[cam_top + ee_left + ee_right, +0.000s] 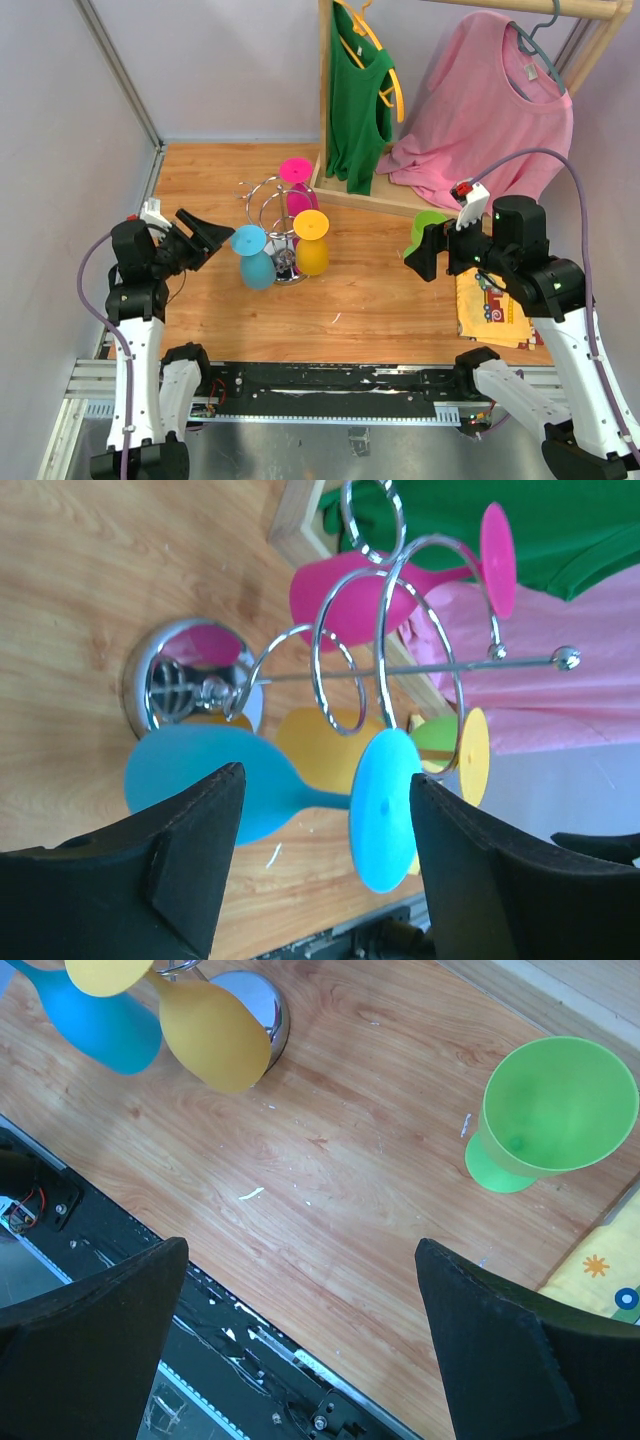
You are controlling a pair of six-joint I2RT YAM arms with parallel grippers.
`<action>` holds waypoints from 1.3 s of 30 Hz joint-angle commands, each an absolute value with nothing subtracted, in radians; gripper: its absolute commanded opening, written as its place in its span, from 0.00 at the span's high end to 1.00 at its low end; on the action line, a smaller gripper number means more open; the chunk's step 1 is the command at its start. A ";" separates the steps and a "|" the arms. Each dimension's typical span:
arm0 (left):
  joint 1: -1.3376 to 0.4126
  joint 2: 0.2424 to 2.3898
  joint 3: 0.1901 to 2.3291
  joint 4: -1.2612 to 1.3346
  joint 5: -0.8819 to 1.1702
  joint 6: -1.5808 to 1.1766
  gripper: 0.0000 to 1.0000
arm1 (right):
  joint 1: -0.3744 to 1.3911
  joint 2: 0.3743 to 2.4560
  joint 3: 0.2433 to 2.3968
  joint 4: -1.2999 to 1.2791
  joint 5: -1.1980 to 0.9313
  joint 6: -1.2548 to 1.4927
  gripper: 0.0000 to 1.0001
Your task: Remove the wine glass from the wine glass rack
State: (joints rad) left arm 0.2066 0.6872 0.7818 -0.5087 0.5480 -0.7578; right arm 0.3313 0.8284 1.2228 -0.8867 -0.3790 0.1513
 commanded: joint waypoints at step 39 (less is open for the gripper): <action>0.214 0.618 0.691 -0.529 0.806 -1.024 0.68 | 0.304 0.787 1.211 -0.884 -0.409 0.183 0.02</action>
